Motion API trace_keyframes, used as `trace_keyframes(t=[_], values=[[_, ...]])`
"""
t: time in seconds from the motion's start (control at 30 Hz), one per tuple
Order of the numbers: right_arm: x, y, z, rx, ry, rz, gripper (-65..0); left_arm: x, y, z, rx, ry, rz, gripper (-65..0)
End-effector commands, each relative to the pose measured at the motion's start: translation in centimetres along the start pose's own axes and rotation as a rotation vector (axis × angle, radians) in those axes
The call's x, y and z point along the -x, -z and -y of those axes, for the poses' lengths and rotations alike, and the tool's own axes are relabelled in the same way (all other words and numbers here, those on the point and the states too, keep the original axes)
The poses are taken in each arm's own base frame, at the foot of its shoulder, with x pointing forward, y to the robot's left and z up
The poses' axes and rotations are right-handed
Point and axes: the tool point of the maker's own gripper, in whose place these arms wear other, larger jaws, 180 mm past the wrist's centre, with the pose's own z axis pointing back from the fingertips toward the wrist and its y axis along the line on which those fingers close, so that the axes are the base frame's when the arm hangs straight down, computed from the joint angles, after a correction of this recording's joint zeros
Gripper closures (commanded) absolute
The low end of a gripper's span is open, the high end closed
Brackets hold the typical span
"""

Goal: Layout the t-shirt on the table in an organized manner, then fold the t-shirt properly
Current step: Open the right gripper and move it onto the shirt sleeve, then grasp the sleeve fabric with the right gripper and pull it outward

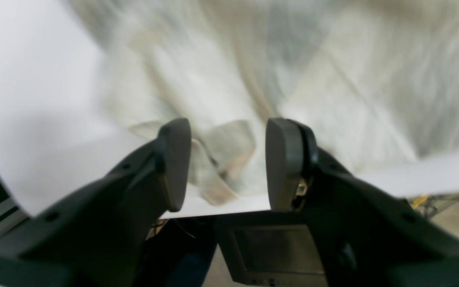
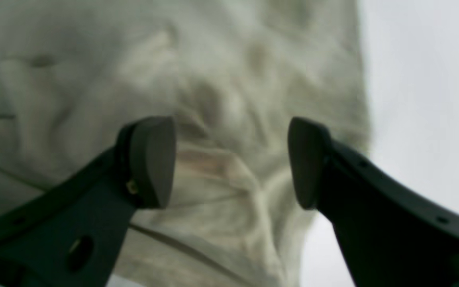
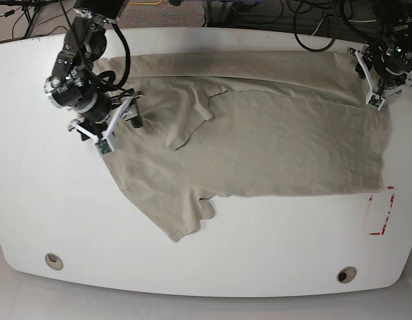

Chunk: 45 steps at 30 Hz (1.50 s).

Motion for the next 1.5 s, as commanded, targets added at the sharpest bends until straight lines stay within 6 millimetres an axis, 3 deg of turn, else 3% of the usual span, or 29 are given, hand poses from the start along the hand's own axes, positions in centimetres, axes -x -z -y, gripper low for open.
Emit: trace_keyframes(t=[0.0,0.13,0.33,0.67,1.07,1.17,1.37,1.47], values=[[-2.6,0.4,-1.2,-0.013,-0.070,0.049,-42.3,-0.4,-0.5,-0.8,-0.025,0.017,0.011,-28.1],[-3.1,1.9,-3.1,-0.051,-0.105,0.025,-42.3,-1.0,-1.0,-1.0,-0.038,0.027,0.029,-28.1],[-4.1,4.3,-4.5,-0.092,-0.109,0.024,-42.3,-1.4,-1.3,-1.1,-0.048,0.036,0.041,-28.1],[-4.0,7.8,-5.0,-0.148,-0.062,-0.001,-42.3,-0.8,-1.8,-2.6,-0.085,0.008,0.033,-28.1],[-3.5,9.7,-6.5,-0.208,-0.011,0.014,-41.4,-0.8,-1.9,-2.8,-0.090,0.008,0.034,-28.1],[-3.5,9.7,-6.7,-0.211,-0.009,0.014,-34.1,-0.8,-1.9,-2.8,-0.089,0.007,0.036,-28.1],[-3.6,9.7,-6.7,-0.211,-0.011,0.019,-6.0,-0.8,-1.7,-2.6,-0.082,0.009,0.034,-28.1],[-3.7,9.6,-6.7,-0.210,-0.012,0.018,-1.3,-0.8,-1.7,-2.6,-0.081,0.008,0.033,-28.1]])
